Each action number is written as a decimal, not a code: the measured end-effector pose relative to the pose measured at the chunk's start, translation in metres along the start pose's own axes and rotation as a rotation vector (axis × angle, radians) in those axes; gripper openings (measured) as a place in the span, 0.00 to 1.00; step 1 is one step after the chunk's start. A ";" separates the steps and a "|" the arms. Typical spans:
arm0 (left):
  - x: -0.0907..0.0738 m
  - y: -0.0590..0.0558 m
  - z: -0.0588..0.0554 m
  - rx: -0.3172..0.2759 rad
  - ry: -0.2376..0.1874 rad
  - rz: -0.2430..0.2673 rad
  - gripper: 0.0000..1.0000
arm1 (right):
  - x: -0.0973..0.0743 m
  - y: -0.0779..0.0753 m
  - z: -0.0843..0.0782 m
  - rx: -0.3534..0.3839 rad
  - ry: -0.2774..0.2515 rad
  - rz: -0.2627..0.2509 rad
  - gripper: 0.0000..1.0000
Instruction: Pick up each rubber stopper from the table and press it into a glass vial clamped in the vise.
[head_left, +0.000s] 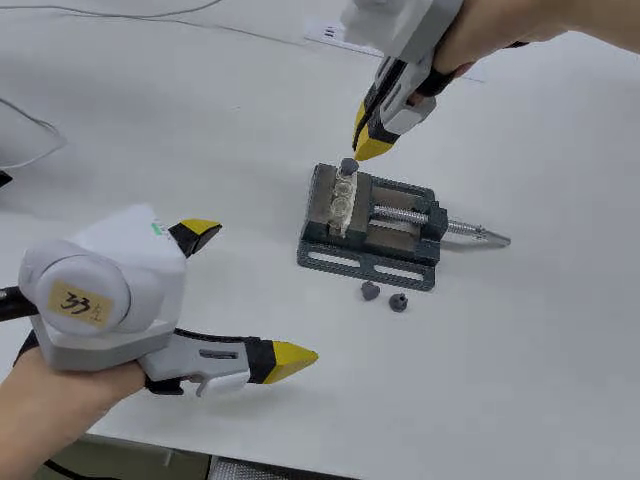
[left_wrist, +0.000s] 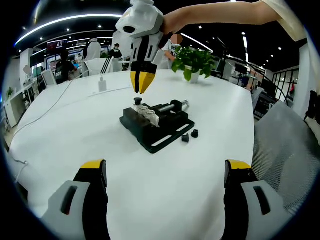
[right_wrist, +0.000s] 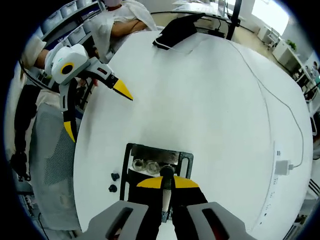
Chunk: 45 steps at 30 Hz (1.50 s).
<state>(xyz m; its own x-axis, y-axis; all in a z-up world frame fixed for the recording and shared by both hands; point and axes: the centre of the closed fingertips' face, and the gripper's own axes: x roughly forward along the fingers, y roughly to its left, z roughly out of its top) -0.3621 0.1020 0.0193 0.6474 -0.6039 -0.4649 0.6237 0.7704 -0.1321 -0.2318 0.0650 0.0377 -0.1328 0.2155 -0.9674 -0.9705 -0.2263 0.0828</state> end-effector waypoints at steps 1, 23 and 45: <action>0.000 0.000 -0.001 -0.002 0.001 0.000 0.98 | 0.000 0.000 0.001 -0.005 -0.006 -0.002 0.01; 0.002 -0.001 -0.007 -0.014 0.017 -0.009 0.97 | 0.006 0.005 0.006 0.002 -0.007 0.011 0.00; 0.012 0.001 -0.002 -0.038 0.003 -0.015 0.97 | 0.009 0.002 0.006 0.002 0.075 -0.012 0.00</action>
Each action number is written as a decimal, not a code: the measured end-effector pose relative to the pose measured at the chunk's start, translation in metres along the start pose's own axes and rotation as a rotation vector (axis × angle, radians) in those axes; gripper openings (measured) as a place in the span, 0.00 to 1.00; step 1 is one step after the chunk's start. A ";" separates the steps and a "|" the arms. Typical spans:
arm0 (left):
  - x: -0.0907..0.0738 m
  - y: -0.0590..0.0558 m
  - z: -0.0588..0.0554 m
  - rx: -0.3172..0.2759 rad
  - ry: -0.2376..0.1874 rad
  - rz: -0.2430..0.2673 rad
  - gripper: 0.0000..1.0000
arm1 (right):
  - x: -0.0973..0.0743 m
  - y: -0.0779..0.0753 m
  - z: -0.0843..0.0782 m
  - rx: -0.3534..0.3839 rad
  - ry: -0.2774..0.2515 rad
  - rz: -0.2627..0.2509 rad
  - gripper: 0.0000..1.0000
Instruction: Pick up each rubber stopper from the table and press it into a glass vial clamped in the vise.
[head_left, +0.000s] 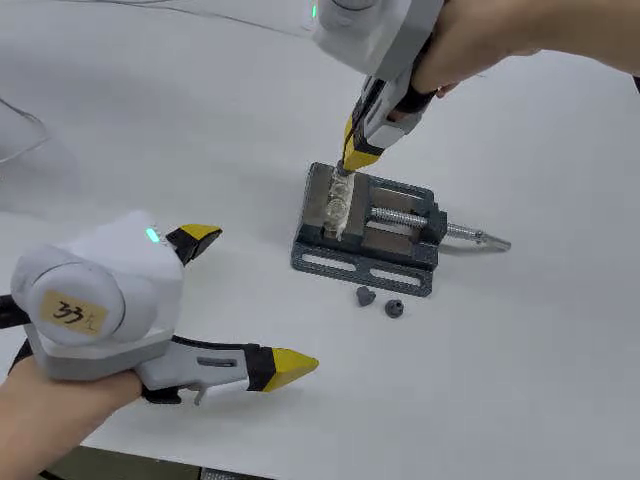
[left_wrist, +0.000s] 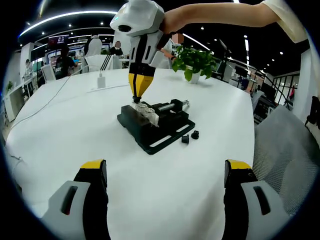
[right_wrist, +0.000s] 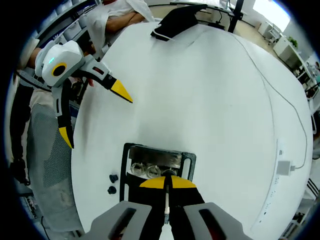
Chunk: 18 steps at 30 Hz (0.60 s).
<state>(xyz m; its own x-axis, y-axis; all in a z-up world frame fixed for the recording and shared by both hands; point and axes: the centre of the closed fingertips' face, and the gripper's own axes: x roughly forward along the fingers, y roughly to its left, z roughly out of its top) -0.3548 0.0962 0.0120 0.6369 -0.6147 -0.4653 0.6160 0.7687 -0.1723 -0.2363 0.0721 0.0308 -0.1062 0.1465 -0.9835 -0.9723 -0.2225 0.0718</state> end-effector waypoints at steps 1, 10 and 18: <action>0.000 0.000 0.000 0.000 0.000 0.001 0.97 | 0.000 -0.001 -0.001 -0.005 0.005 0.001 0.00; 0.002 0.000 0.002 -0.012 -0.012 0.005 0.97 | 0.004 -0.018 -0.007 0.036 -0.011 0.023 0.00; 0.004 -0.001 0.000 -0.022 -0.012 0.004 0.97 | 0.003 -0.011 -0.008 0.005 0.020 0.004 0.00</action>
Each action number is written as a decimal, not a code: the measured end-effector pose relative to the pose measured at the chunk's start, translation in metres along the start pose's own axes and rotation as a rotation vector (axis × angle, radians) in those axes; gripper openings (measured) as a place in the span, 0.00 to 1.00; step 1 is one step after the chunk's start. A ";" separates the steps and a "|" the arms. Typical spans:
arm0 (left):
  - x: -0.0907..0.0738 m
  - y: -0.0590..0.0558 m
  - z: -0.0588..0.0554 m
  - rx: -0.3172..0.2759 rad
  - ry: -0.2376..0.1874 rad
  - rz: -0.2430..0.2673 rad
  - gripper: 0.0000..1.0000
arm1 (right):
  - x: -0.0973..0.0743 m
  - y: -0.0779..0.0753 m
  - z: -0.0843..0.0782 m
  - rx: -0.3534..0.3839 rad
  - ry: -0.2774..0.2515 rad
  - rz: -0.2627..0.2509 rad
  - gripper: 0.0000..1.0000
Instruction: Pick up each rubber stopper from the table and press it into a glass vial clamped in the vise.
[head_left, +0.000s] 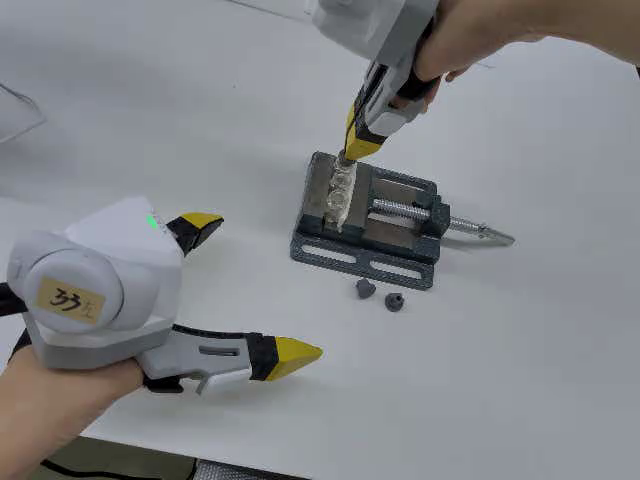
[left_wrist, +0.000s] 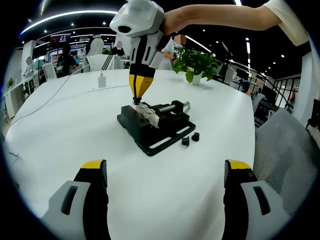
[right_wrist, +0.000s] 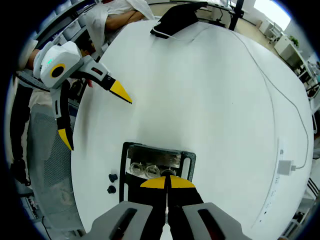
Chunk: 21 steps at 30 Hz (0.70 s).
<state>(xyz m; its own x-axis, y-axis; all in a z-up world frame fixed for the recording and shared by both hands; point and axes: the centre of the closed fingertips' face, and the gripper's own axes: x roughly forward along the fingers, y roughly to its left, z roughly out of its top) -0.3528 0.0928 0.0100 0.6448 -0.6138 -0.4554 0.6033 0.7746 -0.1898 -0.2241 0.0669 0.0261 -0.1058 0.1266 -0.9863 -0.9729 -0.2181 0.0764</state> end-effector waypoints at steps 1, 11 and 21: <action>0.000 0.000 0.000 -0.001 0.001 -0.001 0.97 | 0.001 0.000 0.000 0.007 0.002 0.000 0.00; 0.005 -0.001 0.006 0.000 -0.012 -0.007 0.97 | 0.001 0.009 0.003 -0.021 0.020 -0.010 0.00; 0.008 -0.004 0.012 0.005 -0.021 -0.015 0.97 | 0.002 0.004 0.004 0.016 0.038 -0.018 0.00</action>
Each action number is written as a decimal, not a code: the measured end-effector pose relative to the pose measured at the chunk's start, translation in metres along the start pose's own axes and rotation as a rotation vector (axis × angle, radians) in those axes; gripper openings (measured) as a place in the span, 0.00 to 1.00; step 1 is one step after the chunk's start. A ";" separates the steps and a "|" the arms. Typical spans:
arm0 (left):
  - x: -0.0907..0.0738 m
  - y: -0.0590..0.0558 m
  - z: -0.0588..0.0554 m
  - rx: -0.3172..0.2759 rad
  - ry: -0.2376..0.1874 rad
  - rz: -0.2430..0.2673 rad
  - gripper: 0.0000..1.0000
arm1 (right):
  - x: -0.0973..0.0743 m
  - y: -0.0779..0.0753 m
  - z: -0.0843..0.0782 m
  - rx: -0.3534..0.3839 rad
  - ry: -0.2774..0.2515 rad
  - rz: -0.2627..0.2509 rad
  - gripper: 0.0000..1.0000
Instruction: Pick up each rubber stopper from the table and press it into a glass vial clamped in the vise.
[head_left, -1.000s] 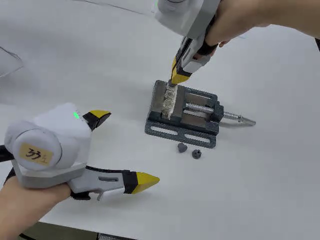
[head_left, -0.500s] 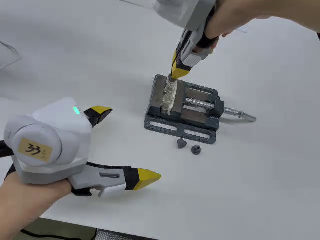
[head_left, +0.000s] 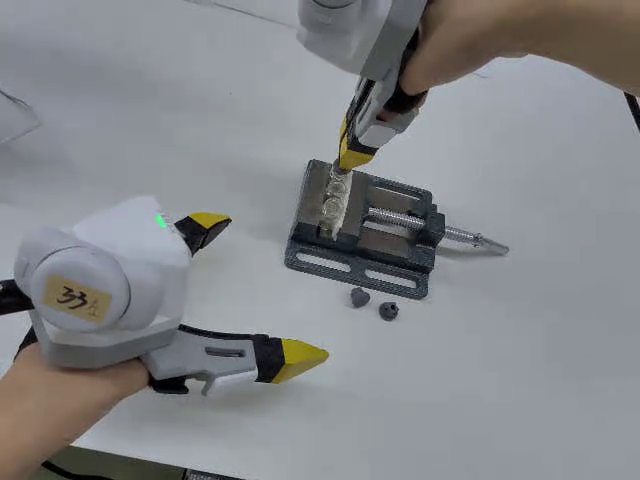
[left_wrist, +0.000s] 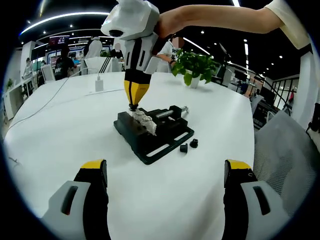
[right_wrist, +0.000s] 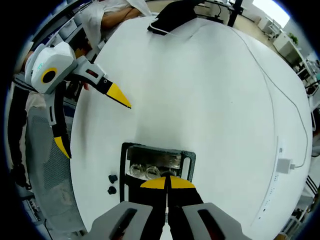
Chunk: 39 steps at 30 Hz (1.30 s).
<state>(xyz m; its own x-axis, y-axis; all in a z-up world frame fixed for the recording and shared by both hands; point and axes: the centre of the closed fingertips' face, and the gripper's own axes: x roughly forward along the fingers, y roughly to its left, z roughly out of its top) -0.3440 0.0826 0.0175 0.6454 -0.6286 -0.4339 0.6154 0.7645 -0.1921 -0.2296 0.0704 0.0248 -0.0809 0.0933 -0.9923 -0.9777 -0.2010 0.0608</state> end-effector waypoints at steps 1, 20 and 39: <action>0.000 -0.001 0.000 0.000 0.001 -0.003 0.97 | 0.000 0.000 0.000 -0.002 0.003 -0.007 0.00; -0.014 0.003 0.020 0.031 -0.012 0.027 0.97 | 0.001 -0.005 0.000 0.031 -0.113 -0.041 0.00; -0.016 -0.005 0.031 0.078 -0.015 0.030 0.97 | -0.005 0.000 0.000 -0.003 -0.190 -0.109 0.00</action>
<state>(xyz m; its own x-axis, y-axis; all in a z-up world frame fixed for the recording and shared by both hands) -0.3430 0.0845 0.0528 0.6707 -0.6077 -0.4252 0.6282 0.7702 -0.1100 -0.2294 0.0695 0.0295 -0.0098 0.2971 -0.9548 -0.9822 -0.1821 -0.0466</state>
